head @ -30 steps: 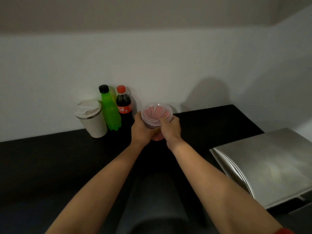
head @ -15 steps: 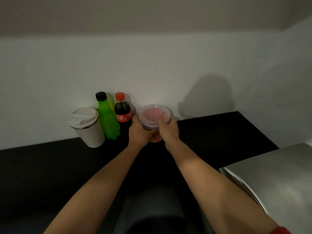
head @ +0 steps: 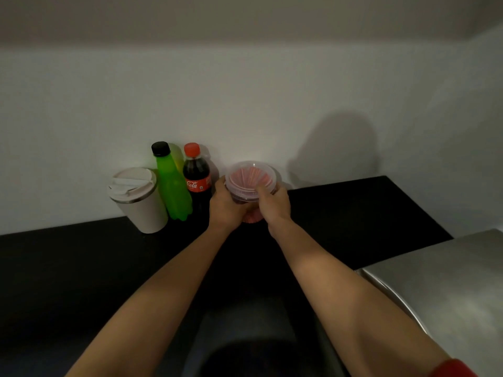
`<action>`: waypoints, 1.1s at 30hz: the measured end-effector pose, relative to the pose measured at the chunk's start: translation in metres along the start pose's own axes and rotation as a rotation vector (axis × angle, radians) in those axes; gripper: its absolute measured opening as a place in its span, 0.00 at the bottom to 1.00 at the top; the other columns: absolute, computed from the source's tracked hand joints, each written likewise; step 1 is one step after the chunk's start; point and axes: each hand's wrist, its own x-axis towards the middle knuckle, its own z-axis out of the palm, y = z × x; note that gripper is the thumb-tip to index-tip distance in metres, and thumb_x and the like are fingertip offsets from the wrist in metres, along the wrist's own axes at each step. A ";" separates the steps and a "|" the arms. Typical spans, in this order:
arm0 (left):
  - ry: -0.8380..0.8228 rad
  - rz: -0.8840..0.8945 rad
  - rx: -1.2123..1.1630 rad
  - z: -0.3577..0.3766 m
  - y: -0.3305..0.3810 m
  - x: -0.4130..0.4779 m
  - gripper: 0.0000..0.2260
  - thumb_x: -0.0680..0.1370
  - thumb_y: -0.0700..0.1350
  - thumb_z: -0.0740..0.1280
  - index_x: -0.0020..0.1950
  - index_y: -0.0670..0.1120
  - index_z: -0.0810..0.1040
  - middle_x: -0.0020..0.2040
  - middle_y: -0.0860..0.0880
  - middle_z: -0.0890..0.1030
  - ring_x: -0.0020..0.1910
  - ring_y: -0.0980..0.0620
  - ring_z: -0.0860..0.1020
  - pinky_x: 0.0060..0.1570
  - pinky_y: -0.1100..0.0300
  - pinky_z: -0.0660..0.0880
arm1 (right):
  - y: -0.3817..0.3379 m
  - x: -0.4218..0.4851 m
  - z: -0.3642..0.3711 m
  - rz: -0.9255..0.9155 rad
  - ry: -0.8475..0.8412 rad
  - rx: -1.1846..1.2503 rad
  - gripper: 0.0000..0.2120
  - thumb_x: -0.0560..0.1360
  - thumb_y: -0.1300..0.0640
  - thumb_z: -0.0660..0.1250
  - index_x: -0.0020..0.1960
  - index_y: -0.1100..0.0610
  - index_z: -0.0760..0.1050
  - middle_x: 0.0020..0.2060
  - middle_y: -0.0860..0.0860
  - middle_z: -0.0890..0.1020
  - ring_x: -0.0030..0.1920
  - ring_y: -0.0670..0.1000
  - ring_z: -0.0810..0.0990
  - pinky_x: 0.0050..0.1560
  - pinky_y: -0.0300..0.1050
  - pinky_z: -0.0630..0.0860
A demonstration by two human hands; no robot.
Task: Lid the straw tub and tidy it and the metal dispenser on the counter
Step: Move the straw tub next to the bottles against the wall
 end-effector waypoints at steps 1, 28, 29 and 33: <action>-0.002 0.000 0.001 0.000 0.000 0.000 0.38 0.64 0.46 0.79 0.68 0.40 0.65 0.63 0.42 0.77 0.59 0.44 0.77 0.55 0.59 0.72 | 0.000 0.000 0.000 -0.001 -0.003 -0.002 0.21 0.73 0.56 0.67 0.63 0.63 0.71 0.57 0.59 0.78 0.47 0.51 0.74 0.18 0.24 0.62; -0.045 -0.192 0.074 0.002 -0.008 -0.005 0.39 0.66 0.48 0.78 0.72 0.41 0.64 0.64 0.40 0.76 0.61 0.43 0.76 0.56 0.57 0.72 | 0.005 -0.002 -0.007 0.055 0.004 -0.022 0.24 0.75 0.49 0.63 0.66 0.62 0.66 0.60 0.57 0.76 0.51 0.50 0.73 0.47 0.42 0.68; -0.040 -0.189 0.079 0.001 -0.007 -0.007 0.39 0.66 0.47 0.78 0.72 0.41 0.64 0.65 0.40 0.76 0.61 0.43 0.76 0.57 0.56 0.72 | 0.005 -0.004 -0.009 0.054 0.007 -0.022 0.25 0.75 0.48 0.63 0.67 0.62 0.66 0.61 0.57 0.75 0.52 0.50 0.72 0.47 0.42 0.67; -0.054 -0.180 0.079 -0.003 -0.005 -0.019 0.36 0.68 0.44 0.77 0.71 0.41 0.64 0.65 0.41 0.76 0.61 0.44 0.76 0.54 0.60 0.71 | 0.004 -0.015 -0.017 0.042 0.011 -0.032 0.26 0.76 0.49 0.63 0.68 0.61 0.66 0.63 0.57 0.74 0.54 0.50 0.72 0.45 0.38 0.65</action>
